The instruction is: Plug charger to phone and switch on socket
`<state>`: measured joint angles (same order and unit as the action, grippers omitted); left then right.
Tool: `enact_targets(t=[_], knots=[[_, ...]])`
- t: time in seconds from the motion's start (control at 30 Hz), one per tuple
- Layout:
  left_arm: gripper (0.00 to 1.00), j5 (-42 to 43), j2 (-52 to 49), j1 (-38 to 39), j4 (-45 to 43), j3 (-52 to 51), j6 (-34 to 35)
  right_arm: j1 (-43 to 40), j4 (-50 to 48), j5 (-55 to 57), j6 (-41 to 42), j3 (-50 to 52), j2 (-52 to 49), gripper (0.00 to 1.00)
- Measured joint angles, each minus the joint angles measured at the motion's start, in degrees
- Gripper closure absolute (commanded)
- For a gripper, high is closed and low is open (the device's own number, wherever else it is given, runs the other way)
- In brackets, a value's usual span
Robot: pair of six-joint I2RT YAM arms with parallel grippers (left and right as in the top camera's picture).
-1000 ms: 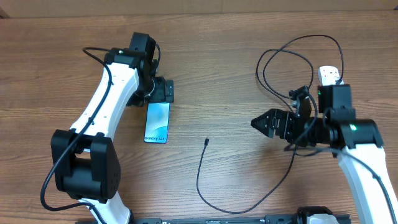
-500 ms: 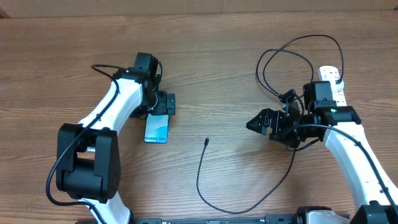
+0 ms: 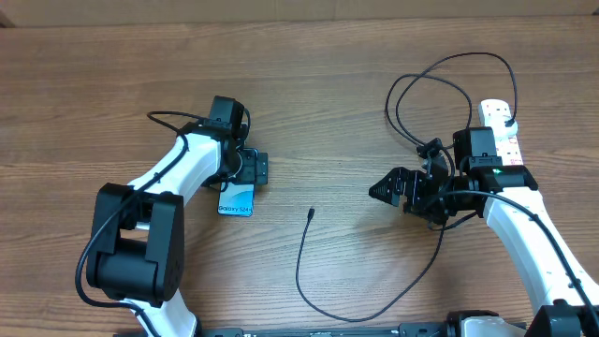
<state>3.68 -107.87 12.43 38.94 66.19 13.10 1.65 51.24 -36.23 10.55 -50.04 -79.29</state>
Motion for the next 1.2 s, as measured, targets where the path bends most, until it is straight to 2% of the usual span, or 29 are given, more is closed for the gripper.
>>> enact_targets(t=[0.2,0.67,0.73,0.8,1.03,1.2], knots=[[0.07,-0.37,0.00,0.26,-0.39,-0.09,-0.02,0.28,0.02,0.02,-0.04,0.00,-0.02,0.00],[0.09,-2.71,1.14,1.51,-0.72,-2.36,-0.28,0.33,0.42,0.02,-0.04,0.00,-0.02,0.00],[0.08,-2.93,1.29,1.64,-0.39,-2.64,-0.46,0.33,0.46,0.04,-0.07,0.00,-0.02,0.00],[0.01,-3.08,1.38,1.73,0.42,-2.75,-0.42,0.33,0.42,0.07,-0.04,0.00,-0.02,0.00],[0.00,-3.63,1.49,1.86,0.61,-2.91,0.44,0.33,0.76,-0.26,0.00,0.00,-0.02,0.00],[0.09,-5.49,1.53,1.90,-1.92,-3.30,1.66,0.33,0.79,-2.12,-0.04,0.00,-0.02,0.00]])
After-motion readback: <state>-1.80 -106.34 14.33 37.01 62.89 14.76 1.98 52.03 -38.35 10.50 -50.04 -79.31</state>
